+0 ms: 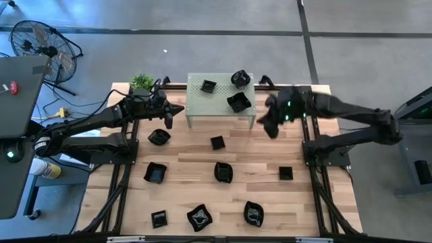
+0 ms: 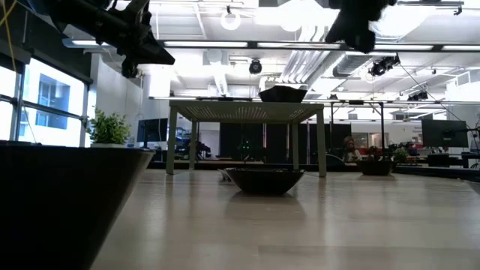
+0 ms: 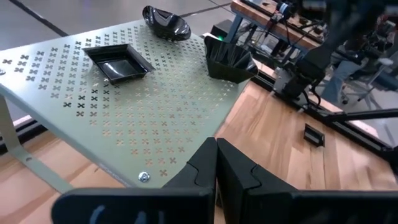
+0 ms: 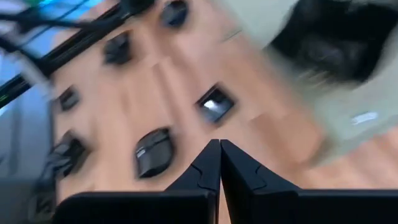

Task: Pick & Place Mini shaped plates
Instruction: Stack the black square plate on top of the black square plate on the shelf

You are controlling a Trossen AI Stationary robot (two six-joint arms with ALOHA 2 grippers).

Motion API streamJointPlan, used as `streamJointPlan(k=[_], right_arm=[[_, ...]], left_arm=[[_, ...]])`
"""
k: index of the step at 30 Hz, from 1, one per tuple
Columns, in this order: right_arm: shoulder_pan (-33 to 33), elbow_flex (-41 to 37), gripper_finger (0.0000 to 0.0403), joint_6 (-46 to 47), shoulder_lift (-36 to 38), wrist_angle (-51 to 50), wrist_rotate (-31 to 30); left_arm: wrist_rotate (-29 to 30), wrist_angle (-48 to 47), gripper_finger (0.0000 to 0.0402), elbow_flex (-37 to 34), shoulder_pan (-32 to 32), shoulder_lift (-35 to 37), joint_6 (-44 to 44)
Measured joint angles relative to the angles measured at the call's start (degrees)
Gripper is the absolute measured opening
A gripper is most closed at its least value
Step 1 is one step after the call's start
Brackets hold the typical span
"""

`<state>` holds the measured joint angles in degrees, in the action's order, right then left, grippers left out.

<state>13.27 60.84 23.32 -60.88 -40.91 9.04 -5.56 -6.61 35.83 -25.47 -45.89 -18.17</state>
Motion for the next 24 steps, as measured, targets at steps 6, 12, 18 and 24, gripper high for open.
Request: streamJointPlan(k=[6,12,18,24], right_arm=[[-12.6,-9.1,0.0004,11.4,2.1,2.7,0.3],[-25.7,-15.9,0.0006,23.4,0.9,9.8,0.7],[-33.7,-21.7,0.0036,34.0,0.8,11.4,1.1],[-33.4,-22.3,0.0089,27.5,0.9,-4.8,2.8]], left_arm=[[0.0,0.0,0.0001,0.0,0.0,0.0,1.6],[0.0,-1.5,0.0001,0.0,0.0,-0.1,1.6],[0.0,-1.7,0.0001,0.0,0.0,-0.1,1.6],[0.0,-1.7,0.0001,0.0,0.0,-0.1,2.1]])
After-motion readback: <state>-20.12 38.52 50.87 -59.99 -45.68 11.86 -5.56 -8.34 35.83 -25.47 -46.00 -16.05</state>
